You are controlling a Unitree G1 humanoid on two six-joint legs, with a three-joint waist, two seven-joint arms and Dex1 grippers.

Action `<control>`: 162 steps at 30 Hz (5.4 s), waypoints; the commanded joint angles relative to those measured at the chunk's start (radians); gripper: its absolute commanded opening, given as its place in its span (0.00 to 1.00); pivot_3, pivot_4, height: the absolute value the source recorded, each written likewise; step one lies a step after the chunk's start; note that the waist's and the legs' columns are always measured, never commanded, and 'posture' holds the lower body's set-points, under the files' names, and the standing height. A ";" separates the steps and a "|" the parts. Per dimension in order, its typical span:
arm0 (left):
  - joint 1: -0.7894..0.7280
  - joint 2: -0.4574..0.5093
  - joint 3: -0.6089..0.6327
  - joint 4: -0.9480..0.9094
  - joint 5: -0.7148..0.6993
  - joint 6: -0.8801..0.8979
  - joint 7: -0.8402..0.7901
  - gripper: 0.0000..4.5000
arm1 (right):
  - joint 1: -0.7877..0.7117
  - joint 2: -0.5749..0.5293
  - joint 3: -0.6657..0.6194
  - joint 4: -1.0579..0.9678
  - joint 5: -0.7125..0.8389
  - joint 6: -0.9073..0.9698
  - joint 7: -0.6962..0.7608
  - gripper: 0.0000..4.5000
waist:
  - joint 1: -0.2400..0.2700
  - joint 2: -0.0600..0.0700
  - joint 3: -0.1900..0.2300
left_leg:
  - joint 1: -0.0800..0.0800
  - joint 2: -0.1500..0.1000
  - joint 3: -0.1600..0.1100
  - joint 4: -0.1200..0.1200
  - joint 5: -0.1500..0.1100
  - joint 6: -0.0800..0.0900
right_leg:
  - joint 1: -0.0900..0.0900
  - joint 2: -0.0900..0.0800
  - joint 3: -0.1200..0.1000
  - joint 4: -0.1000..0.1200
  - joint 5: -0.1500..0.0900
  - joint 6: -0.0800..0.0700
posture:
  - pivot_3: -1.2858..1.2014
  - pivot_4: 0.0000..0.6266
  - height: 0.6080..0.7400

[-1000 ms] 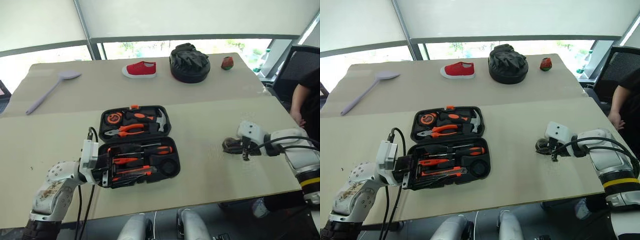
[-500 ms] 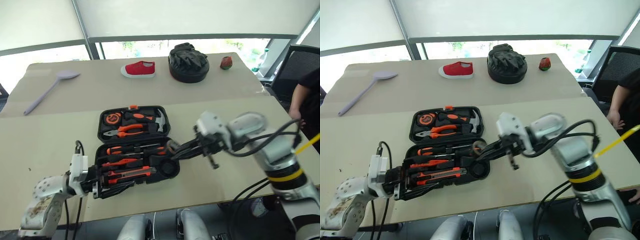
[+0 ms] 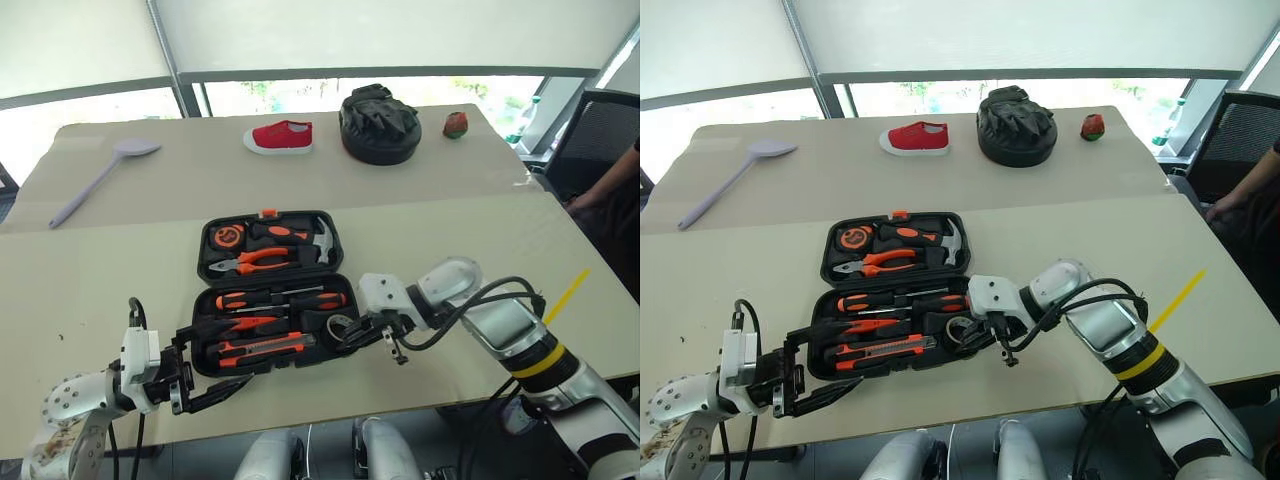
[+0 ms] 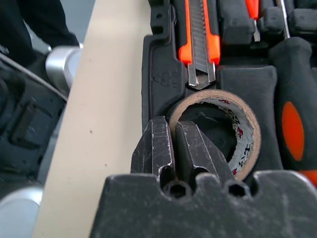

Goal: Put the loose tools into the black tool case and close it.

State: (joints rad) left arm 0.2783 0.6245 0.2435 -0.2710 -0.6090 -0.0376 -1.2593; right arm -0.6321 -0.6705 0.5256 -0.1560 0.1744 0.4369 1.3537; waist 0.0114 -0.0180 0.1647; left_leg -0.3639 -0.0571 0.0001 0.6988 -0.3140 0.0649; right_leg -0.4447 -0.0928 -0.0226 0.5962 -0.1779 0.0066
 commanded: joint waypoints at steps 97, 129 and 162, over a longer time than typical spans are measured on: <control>-0.810 0.160 -0.048 0.275 -0.018 1.332 0.663 1.00 | -0.312 0.148 -0.380 0.427 0.230 0.820 -0.565 0.99 | -0.024 -0.004 -0.001 | -0.010 -0.001 0.000 0.000 0.016 -0.008 | -0.015 0.003 0.006 0.018 0.010 -0.008 | 0.52 0.24 1.00; -0.430 -0.132 0.161 0.117 0.116 0.273 0.341 0.01 | 0.055 0.091 -0.411 0.350 -0.128 -0.703 -0.492 0.00 | -0.029 -0.005 -0.003 | -0.023 -0.006 0.002 -0.003 0.023 -0.012 | -0.029 0.002 0.006 0.016 0.016 -0.007 | 0.52 0.24 1.00; -0.426 0.049 -0.072 0.300 0.272 0.045 0.262 0.85 | 0.648 -0.344 -0.368 0.120 0.198 -0.768 -0.348 0.18 | -0.002 -0.004 -0.002 | 0.021 0.002 0.005 -0.004 0.006 0.012 | 0.020 0.000 0.009 -0.002 0.009 -0.001 | 0.52 0.24 1.00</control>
State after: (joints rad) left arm -0.0958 0.6546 0.1995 0.0195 -0.3706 0.0039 -0.9943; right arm -0.0067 -1.0018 0.1656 0.0561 0.3314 -0.4036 0.9630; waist 0.0090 -0.0223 0.1627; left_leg -0.3430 -0.0549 0.0047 0.6947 -0.3084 0.0763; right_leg -0.4248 -0.0923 -0.0143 0.5943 -0.1691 0.0060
